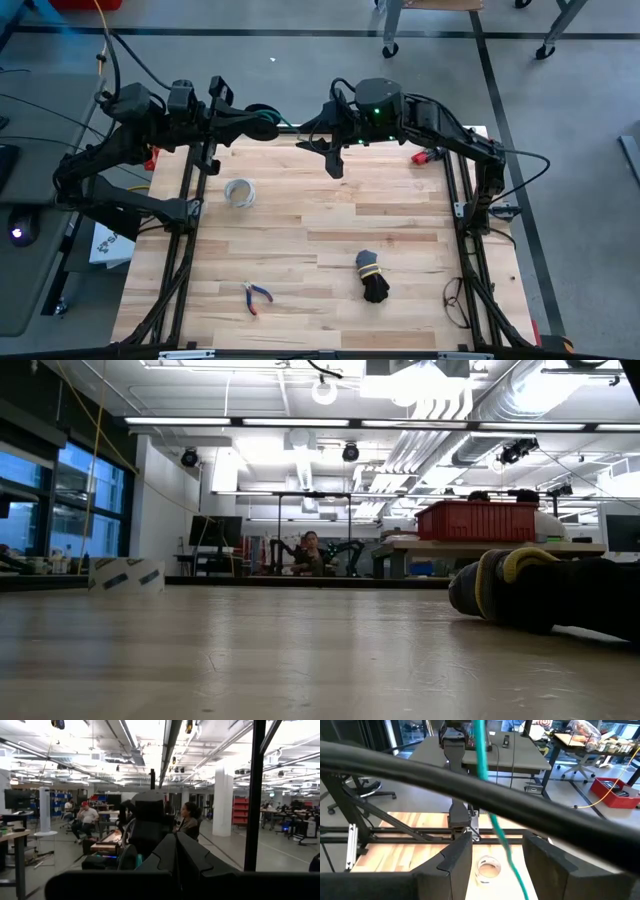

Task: Coil cords
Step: Coil the green wire on the spool

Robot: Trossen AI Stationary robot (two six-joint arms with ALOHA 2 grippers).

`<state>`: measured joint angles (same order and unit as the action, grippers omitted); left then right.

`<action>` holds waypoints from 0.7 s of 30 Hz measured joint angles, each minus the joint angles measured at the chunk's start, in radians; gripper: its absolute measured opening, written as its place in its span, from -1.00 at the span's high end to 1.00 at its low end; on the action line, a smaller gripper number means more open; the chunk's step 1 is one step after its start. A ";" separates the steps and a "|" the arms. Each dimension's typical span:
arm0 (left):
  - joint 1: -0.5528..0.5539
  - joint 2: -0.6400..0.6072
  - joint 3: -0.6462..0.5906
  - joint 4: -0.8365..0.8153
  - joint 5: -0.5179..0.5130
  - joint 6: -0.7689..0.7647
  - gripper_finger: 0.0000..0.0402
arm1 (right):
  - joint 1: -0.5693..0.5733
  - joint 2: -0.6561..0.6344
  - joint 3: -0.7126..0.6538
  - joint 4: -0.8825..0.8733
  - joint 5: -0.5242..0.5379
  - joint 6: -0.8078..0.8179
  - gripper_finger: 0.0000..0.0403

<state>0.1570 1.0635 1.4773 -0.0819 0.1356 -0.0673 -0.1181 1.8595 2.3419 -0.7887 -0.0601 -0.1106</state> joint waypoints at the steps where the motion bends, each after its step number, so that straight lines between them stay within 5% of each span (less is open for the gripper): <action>1: 0.000 0.001 0.000 0.007 0.000 0.000 1.00 | 0.000 0.000 0.000 -0.003 0.000 -0.001 0.17; 11: 0.000 0.003 0.000 0.037 0.002 -0.031 1.00 | -0.001 0.000 0.000 0.000 0.065 -0.037 0.44; 21: 0.000 0.003 0.000 0.059 0.001 -0.035 1.00 | -0.002 0.000 0.000 0.004 0.058 -0.055 0.46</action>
<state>0.1566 1.0668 1.4769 -0.0231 0.1368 -0.1020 -0.1200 1.8599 2.3418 -0.7849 -0.0023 -0.1655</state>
